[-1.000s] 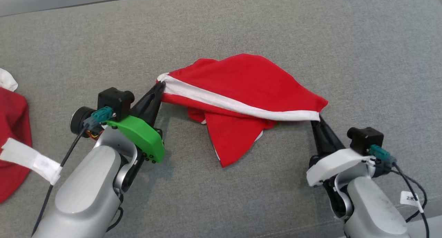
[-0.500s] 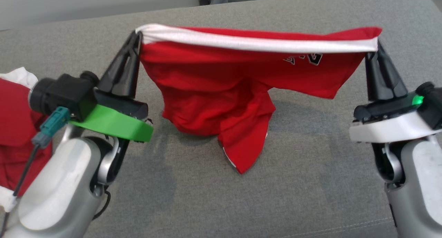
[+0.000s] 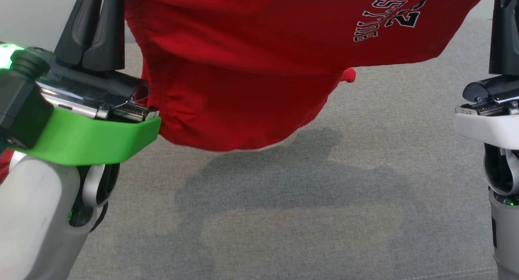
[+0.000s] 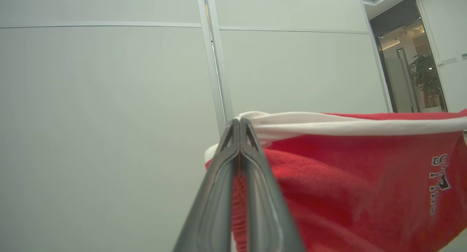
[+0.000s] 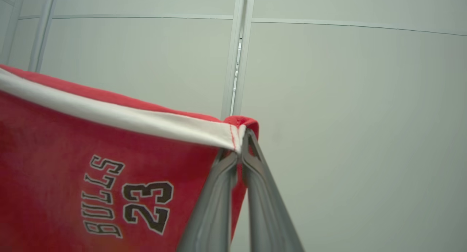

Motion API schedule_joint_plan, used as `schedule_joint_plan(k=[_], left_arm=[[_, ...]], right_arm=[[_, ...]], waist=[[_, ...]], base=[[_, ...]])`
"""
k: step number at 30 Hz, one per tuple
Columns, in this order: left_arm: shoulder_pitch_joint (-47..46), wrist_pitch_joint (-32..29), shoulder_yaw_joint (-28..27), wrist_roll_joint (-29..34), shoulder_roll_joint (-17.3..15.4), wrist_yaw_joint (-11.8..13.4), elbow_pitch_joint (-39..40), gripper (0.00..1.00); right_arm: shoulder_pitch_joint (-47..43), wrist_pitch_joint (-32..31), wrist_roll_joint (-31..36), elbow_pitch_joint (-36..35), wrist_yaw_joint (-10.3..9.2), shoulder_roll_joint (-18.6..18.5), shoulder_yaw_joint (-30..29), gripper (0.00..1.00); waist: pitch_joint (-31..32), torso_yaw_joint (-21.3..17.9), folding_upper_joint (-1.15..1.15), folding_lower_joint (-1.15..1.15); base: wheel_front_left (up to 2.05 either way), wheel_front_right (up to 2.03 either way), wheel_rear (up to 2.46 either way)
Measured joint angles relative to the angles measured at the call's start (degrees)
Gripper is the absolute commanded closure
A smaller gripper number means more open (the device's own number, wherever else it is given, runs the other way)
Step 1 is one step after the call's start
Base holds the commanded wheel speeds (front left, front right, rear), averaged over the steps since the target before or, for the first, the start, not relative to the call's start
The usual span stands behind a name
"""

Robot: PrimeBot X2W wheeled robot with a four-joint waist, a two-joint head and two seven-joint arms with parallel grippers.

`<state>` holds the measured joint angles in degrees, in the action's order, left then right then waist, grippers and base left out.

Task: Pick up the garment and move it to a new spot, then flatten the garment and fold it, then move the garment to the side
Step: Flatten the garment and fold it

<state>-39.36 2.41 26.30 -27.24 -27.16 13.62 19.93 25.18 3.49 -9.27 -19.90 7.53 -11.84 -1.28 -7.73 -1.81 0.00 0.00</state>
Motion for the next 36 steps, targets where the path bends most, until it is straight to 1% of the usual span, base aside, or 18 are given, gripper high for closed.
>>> schedule_joint_plan(k=[8, 12, 16, 21, 26, 28, 32, 36], left_arm=[[0.66, -0.55, 0.02, -0.89, -0.01, 0.38, 0.12, 1.00], [-0.39, 0.24, 0.04, -1.55, 0.68, -0.71, -1.83, 1.00], [-4.52, 2.26, -0.13, -2.12, 1.91, -2.72, -5.56, 1.00], [-12.87, 5.48, 0.15, -2.90, 5.04, -6.81, -14.86, 1.00], [-23.54, 9.81, 0.31, -3.98, 9.83, -11.41, -26.87, 1.00], [-27.54, 10.94, 0.14, -3.97, 11.54, -12.96, -32.22, 1.00], [-34.45, 12.26, -1.46, -3.21, 13.95, -15.00, -42.46, 1.00], [-37.52, 12.36, -3.80, -1.54, 15.84, -16.77, -49.23, 1.00]], right_arm=[[0.54, -1.15, -1.71, 1.67, 0.01, 0.21, -0.38, 1.00], [3.88, -1.18, -2.89, 4.10, 0.01, -0.35, -0.34, 1.00], [9.57, -0.88, -4.32, 7.94, 0.01, -1.46, 0.18, 1.00], [20.68, -0.01, -6.02, 17.11, 0.00, -3.37, 1.80, 1.00], [33.81, 2.83, -6.79, 29.20, 0.00, -3.66, 4.00, 1.00], [38.96, 4.88, -6.83, 34.38, 0.00, -3.14, 4.41, 1.00], [48.12, 9.06, -6.44, 44.87, 0.00, -1.21, 4.94, 1.00], [53.05, 11.09, -6.30, 52.95, 0.00, 1.21, 6.71, 1.00]], waist=[[-0.84, 0.11, 0.00, 0.00], [-2.43, 0.13, 0.00, 0.00], [-4.65, 0.20, 0.00, 0.00], [-8.04, 0.50, 0.00, 0.00], [-11.72, 1.06, 0.00, 0.00], [-13.22, 1.31, 0.00, 0.00], [-15.99, 1.64, 0.00, 0.00], [-18.22, 1.62, 0.00, 0.01]], base=[[0.00, 0.00, 0.00], [0.00, 0.00, 0.00], [0.00, 0.00, 0.00], [0.00, 0.00, 0.00], [0.00, 0.00, 0.00], [0.00, 0.00, 0.00], [0.00, 0.00, 0.00], [0.00, 0.00, 0.00]])
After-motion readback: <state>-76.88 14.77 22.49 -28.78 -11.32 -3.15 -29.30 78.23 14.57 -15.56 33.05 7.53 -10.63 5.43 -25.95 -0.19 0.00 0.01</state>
